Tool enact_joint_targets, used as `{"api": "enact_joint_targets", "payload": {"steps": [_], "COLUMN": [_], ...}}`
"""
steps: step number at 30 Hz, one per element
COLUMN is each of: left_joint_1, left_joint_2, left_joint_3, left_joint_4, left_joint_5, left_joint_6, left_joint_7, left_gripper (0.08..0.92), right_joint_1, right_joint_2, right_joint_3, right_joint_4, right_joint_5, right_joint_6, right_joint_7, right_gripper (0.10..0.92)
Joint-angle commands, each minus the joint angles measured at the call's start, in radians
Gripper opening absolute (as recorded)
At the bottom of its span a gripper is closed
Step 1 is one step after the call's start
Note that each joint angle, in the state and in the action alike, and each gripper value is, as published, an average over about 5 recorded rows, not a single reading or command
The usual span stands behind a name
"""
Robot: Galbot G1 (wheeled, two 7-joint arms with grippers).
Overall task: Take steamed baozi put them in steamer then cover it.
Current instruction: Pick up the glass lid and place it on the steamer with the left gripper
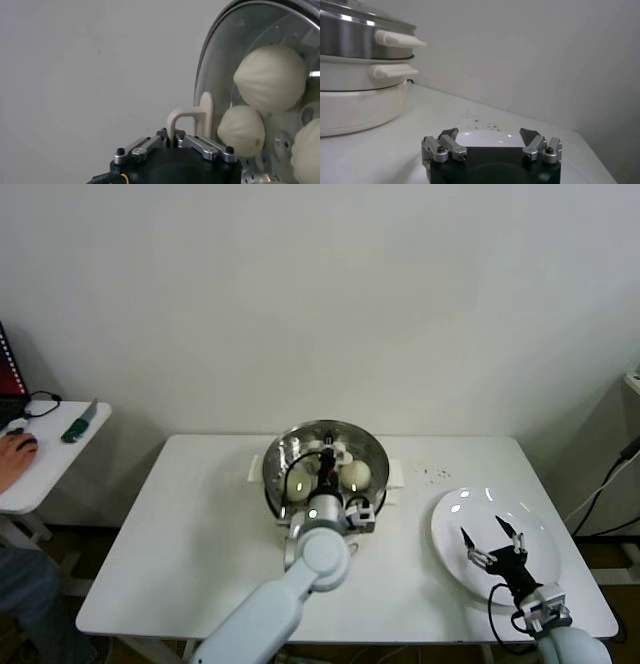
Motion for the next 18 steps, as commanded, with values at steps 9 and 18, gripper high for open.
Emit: {"api": "enact_joint_targets", "payload": {"steps": [9,18], "left_joint_1": [0.01,0.023], "left_joint_2": [0.02,0.064], "left_joint_3": [0.012,0.019], "left_joint_4": [-0.044,-0.162], "left_joint_5": [-0.051,-0.07], "left_joint_6": [0.049,0.049], "left_joint_7": [-0.007,0.02], "left_gripper": [0.21,0.467], "right_joint_1": [0.006,0.02], "right_joint_2": [-0.004,-0.009], "right_joint_3": [-0.002,-0.008], "right_joint_4": [0.001,0.014], "right_joint_5": [0.002,0.043], "right_joint_6": [-0.006,-0.058], "right_joint_7": [-0.007,0.001], "right_gripper": [0.823,0.823]}}
